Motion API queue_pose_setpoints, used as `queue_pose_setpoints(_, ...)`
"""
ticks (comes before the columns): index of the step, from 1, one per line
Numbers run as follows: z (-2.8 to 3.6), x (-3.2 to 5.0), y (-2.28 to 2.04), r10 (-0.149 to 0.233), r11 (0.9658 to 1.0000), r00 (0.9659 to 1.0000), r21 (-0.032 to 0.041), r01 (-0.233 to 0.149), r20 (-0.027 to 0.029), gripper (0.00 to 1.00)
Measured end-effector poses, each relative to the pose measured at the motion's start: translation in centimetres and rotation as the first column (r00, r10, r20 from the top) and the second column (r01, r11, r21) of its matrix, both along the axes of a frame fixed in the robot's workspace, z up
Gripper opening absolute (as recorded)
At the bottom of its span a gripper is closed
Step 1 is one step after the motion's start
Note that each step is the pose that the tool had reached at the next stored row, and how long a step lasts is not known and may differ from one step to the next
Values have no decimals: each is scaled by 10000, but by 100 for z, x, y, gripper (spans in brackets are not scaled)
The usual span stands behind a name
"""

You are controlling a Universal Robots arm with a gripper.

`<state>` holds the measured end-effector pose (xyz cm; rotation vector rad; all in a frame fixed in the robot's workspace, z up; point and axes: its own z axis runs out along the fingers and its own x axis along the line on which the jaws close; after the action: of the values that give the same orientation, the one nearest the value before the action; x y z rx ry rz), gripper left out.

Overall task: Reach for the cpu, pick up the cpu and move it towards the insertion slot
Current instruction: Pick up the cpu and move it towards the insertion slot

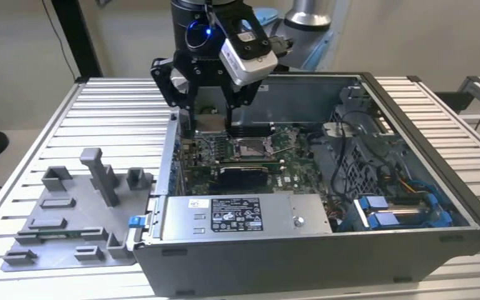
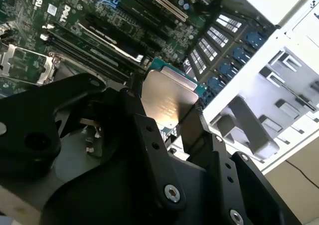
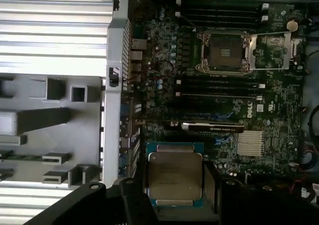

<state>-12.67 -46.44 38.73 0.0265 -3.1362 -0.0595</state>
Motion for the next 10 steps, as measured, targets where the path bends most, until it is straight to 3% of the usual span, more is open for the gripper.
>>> queue_pose_setpoints(10, -3, 411, 0, 0, 10000, 10000, 0, 0, 0, 0)
